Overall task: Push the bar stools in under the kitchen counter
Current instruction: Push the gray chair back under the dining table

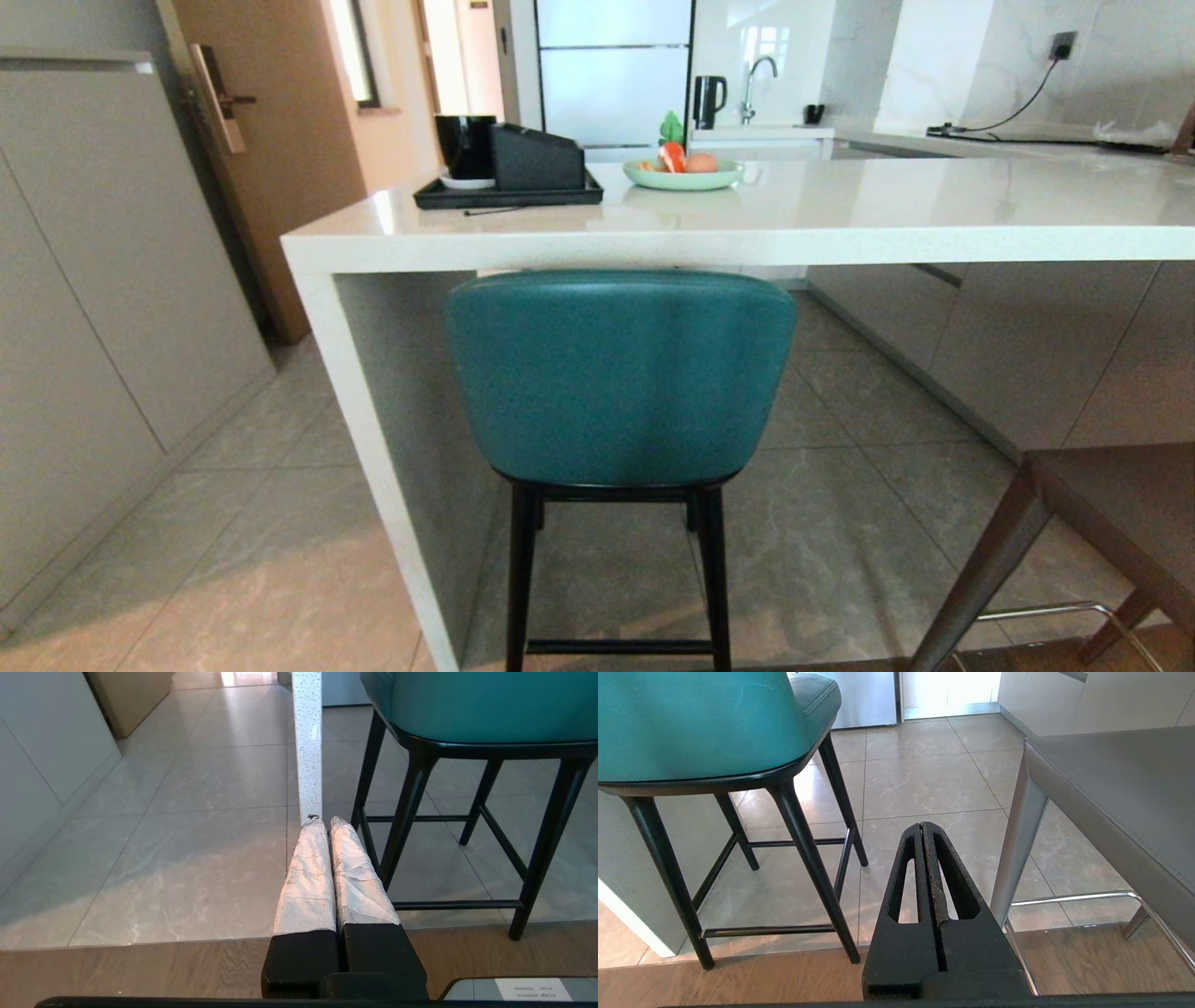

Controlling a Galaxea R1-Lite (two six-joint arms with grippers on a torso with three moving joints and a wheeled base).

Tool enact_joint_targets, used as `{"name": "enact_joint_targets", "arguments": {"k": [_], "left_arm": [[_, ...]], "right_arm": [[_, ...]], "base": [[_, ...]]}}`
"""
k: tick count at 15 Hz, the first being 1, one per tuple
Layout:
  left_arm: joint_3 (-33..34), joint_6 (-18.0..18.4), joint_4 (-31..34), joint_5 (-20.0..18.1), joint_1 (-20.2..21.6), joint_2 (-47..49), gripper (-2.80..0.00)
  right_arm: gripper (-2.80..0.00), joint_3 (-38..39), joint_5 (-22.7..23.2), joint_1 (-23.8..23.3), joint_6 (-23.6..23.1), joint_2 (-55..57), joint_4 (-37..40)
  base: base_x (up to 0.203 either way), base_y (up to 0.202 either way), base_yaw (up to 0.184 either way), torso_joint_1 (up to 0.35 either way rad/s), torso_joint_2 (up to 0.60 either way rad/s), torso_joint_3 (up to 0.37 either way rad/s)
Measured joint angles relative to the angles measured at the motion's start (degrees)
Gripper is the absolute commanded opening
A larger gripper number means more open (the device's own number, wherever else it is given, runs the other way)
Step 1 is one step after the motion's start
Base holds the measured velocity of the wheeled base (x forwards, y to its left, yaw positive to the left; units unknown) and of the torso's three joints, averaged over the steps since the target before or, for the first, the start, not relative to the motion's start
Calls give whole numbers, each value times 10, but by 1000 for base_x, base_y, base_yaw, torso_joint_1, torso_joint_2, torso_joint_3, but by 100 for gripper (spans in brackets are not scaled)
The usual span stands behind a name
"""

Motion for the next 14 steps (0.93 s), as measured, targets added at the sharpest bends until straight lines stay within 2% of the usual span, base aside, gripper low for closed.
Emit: {"name": "enact_joint_targets", "arguments": {"k": [5,11,14], "left_arm": [[3,-29,-12,20,1,0,-280],[7,-31,-23,20,2,0,-280],[7,-30,-24,20,2,0,-280]], "right_arm": [[-280,0,0,0,0,0,-1],[-280,0,0,0,-5,0,-1],[-280,0,0,0,-1,0,0]], "base": [[0,0,0,0,0,0],[0,0,0,0,0,0],[-184,0,-1,2,2,-1]]}}
